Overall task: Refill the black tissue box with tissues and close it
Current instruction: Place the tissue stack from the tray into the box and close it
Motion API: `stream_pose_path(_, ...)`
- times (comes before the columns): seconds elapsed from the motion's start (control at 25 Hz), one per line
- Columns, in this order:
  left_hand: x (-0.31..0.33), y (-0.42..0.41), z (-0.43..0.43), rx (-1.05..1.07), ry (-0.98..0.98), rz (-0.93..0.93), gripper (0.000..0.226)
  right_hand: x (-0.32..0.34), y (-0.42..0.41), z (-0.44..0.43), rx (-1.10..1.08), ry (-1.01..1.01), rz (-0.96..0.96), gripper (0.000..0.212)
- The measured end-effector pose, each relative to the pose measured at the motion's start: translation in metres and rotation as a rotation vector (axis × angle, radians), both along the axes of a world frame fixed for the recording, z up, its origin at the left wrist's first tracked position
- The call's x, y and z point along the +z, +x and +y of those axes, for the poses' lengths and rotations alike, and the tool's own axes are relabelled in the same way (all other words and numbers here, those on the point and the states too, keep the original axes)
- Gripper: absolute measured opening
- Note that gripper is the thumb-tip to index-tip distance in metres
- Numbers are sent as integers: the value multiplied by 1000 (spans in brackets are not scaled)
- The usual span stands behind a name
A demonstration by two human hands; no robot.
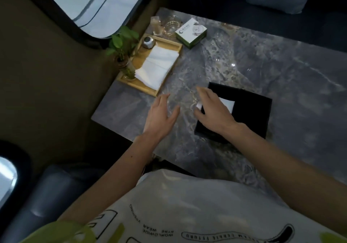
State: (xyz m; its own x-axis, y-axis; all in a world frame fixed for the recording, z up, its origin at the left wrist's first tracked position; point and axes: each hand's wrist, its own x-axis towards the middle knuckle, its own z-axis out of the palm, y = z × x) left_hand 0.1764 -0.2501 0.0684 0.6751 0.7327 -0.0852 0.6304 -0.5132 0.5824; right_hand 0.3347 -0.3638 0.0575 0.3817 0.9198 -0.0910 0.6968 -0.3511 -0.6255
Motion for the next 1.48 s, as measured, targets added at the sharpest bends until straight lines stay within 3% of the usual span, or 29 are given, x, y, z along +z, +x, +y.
stream_pose_path(0.56,-43,23,179,-47,-151,4,61,-15,-10,173,-242,-109,49,68)
stream_pose_path(0.88,-67,54,235,-34,-310,107,69,-28,1,232,-424,-141,175,61)
stream_pose_path(1.04,-65,63,241,5,-289,120,67,-35,-2,233,-450,-72,216,54)
stream_pose_path(1.2,-63,68,238,-24,-300,101,67,-41,0,231,-462,-138,248,50)
stream_pose_path(1.28,-109,104,272,100,-457,246,69,-84,31,275,-565,-260,371,47)
stream_pose_path(1.48,-101,104,275,128,-419,303,75,-85,27,286,-827,-238,518,40)
